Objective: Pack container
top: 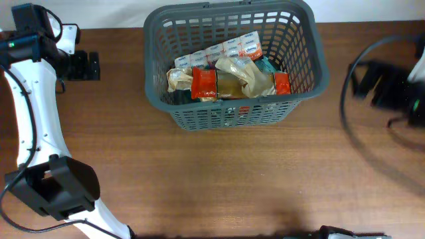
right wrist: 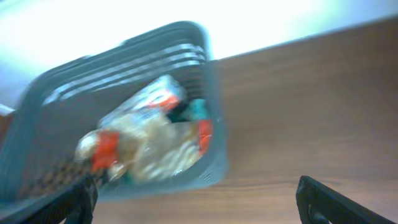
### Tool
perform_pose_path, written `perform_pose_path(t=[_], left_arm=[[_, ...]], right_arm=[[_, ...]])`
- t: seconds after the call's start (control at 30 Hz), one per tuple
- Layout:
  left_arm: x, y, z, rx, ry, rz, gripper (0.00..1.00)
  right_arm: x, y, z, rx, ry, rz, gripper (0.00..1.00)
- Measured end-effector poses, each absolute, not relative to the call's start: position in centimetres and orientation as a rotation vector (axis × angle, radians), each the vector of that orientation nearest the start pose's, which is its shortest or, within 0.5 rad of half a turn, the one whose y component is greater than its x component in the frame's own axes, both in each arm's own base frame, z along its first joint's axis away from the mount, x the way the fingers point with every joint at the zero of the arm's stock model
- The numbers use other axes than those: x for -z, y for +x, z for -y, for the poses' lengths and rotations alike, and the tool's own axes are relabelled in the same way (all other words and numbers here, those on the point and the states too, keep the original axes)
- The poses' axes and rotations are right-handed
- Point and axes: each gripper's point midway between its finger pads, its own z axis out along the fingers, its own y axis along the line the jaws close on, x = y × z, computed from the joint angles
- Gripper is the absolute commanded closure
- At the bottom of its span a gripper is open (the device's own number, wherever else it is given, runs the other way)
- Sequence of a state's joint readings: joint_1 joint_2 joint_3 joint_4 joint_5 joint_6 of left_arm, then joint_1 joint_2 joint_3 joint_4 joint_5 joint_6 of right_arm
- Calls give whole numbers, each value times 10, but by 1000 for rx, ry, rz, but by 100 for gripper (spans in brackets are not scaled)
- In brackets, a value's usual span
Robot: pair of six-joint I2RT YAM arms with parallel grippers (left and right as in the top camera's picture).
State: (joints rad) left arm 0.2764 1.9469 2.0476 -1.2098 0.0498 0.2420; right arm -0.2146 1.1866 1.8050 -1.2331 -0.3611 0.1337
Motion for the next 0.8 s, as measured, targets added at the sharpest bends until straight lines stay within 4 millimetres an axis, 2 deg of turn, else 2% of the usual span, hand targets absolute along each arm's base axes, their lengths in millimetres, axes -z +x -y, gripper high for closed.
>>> perform_pose_path(t=[0.1, 0.2, 0.3, 0.33, 0.4, 0.5, 0.63, 0.7, 0.8], left_arm=[[-223, 449, -118, -97, -30, -2681, 1], [-223, 449, -118, -97, -30, -2681, 1], [-224, 449, -118, -97, -30, -2680, 1], [-223, 449, -118, -97, -30, -2681, 1], [-224, 449, -118, -97, -30, -2680, 1], [-223, 449, -118, -97, -31, -2681, 1], [-224, 449, -118, -97, -30, -2680, 1], [-224, 449, -118, -97, -30, -2680, 1], [-224, 449, -118, -97, -30, -2680, 1]], right_arm=[[-425, 251, -15, -304, 78, -2033, 1], [-442, 229, -7, -181, 54, -1814, 1], [-432, 207, 5, -81, 88, -1663, 1], [-421, 202, 9, -55, 105, -1635, 1], [-385, 197, 17, -10, 140, -1624, 1], [-307, 199, 26, 33, 185, -1703, 1], [-221, 206, 33, 59, 217, -1815, 1], [-196, 210, 35, 67, 224, -1832, 1], [-177, 216, 36, 71, 227, -1821, 1]])
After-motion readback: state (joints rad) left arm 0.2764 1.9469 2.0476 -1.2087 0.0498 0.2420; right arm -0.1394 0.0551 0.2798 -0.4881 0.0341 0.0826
